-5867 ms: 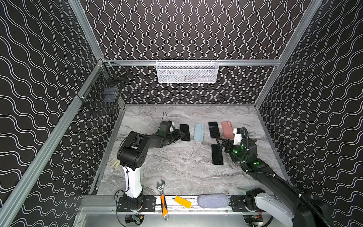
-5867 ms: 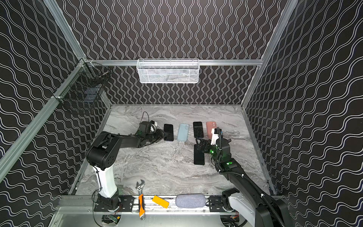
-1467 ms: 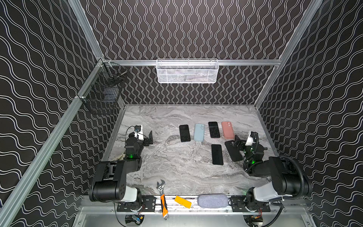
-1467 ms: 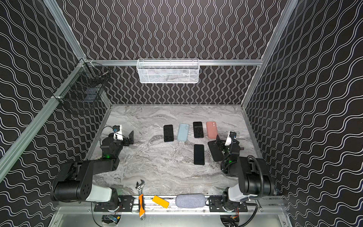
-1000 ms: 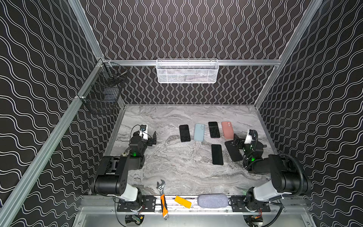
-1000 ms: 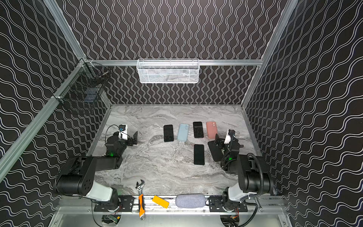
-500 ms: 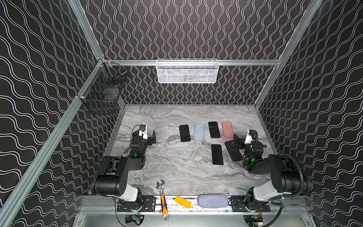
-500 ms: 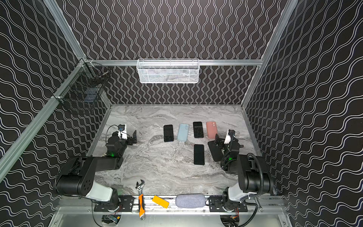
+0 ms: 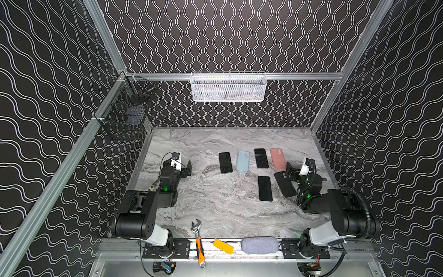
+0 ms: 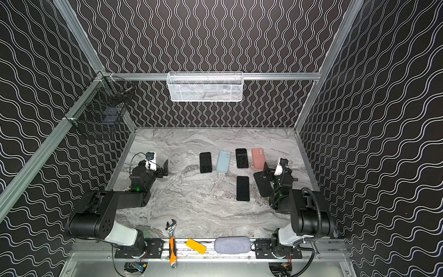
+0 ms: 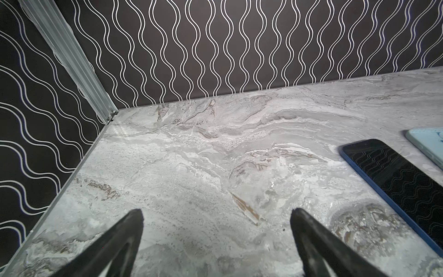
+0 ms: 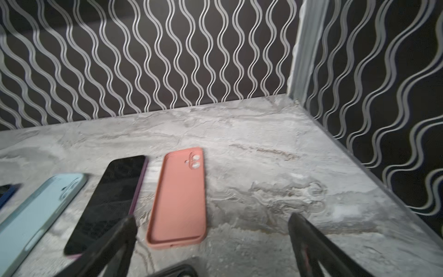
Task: Take the phone out of the phone case
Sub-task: Reset both arms
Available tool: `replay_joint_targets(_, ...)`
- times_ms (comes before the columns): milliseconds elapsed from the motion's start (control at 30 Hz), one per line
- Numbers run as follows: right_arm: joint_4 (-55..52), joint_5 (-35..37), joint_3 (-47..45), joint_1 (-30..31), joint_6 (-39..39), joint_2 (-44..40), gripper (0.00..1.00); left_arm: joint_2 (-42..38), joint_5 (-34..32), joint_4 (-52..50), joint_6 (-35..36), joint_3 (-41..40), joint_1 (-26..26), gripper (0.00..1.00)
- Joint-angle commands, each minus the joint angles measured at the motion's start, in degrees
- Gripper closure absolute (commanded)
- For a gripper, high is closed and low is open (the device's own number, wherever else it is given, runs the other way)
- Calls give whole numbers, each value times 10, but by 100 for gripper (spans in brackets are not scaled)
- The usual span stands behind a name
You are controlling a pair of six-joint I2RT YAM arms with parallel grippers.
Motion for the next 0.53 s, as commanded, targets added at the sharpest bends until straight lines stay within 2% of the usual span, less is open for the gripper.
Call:
replay_joint_targets(0,18,18,-4,1,10,3,0,0,4,8,10,4,1,1)
replay_joint_targets(133,19,-44,-5,1,-17,2,0,-1,4,8,10,4,1,1)
replay_joint_targets(233,-18,-32,13,1,-11,2,0,2,4,8,10,4,1,1)
replay_joint_targets(500,-12,-21,11,1,-6,3,0,0,11,-1,1,6,11,1)
